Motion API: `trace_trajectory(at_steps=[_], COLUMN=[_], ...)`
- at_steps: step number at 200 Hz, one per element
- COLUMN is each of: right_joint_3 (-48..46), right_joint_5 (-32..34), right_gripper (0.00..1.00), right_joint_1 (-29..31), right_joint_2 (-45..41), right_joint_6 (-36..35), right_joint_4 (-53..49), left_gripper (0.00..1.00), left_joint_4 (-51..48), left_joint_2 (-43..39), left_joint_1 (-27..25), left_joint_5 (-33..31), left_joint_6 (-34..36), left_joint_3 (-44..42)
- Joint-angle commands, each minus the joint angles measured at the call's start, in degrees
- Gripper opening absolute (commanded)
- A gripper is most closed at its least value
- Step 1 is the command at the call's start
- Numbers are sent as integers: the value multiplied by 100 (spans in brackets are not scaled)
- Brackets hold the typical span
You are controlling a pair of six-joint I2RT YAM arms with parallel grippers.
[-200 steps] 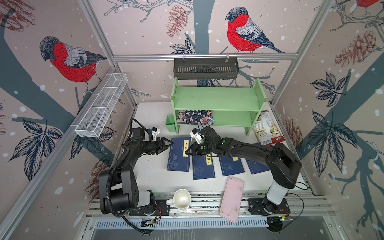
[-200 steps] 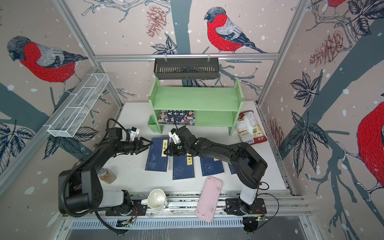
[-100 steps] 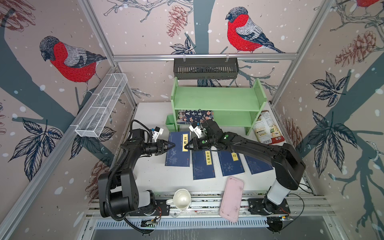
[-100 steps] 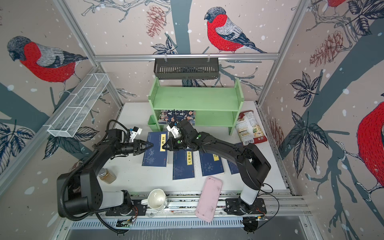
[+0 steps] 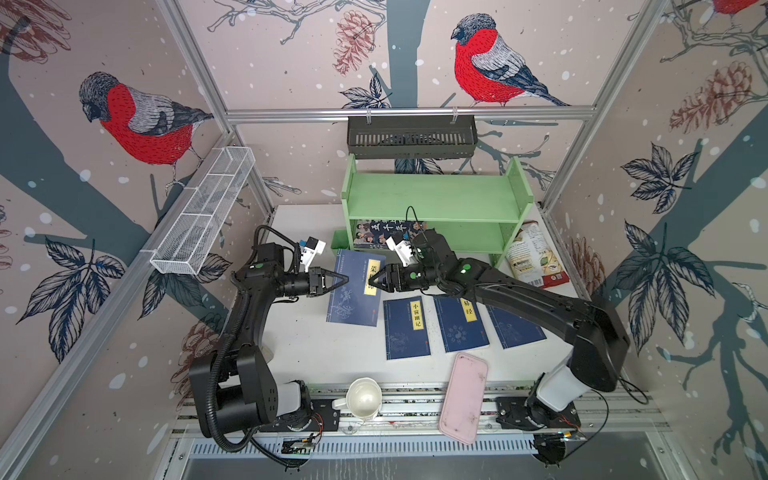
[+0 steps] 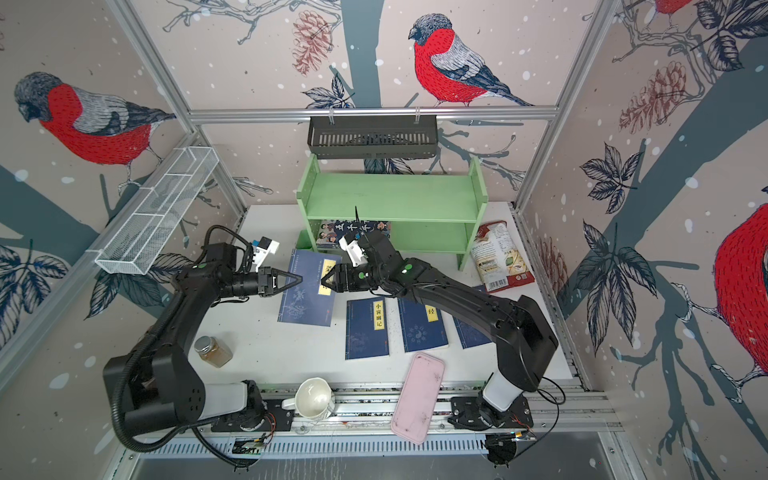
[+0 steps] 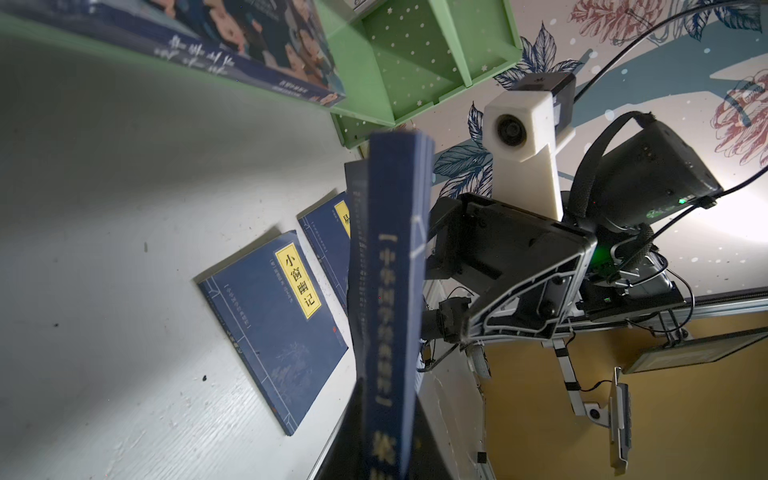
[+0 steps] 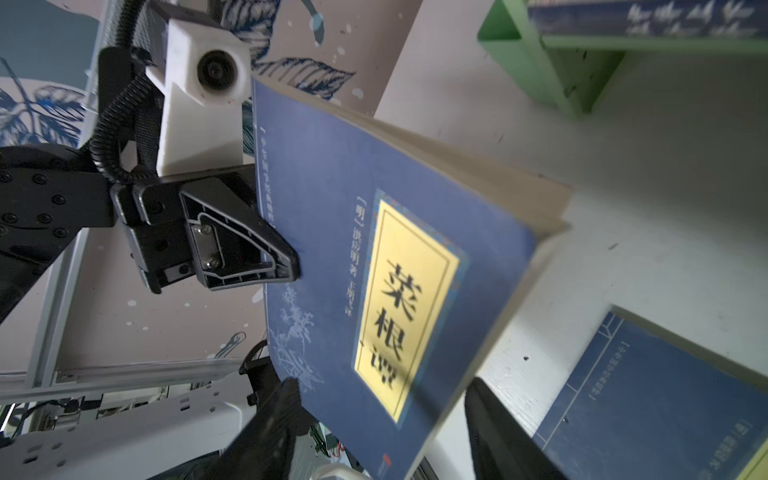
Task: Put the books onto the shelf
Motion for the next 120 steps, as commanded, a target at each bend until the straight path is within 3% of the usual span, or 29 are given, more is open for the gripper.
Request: trace_trajectory(at_steps=[1, 13, 24, 53, 81, 95, 120], right_joint_3=[-73, -141, -249, -628, -854, -798, -802], right_joint_5=[666, 877, 1046, 1475, 1327, 1225, 1195], right_gripper=[70, 70, 71, 75, 77, 77, 77], right_joint_1=[-27, -32, -53, -57, -15, 54, 211], right_joint_2=[-456, -740, -1019, -1697, -1869, -1751, -1525], right_joint_6=[-125, -139, -139, -69, 172, 271, 482], right_joint_4=[95, 173, 350, 1082, 1878, 2096, 2689], left_gripper=[0, 0, 0, 0, 0, 0, 0], left_joint_4=[-707, -310, 616, 4241, 7813, 8363, 8413], left_joint_2=[-175, -257, -350, -527, -386, -252, -201], left_joint_1=[0, -8, -11, -43, -194, -336, -673], left_joint_5=[301, 351, 190, -269, -874, -1231, -1800], left_joint_6=[445, -130, -1228, -4702, -7768, -8379, -8490], left_joint_3=[600, 927, 1146, 1329, 1215, 1360, 1488])
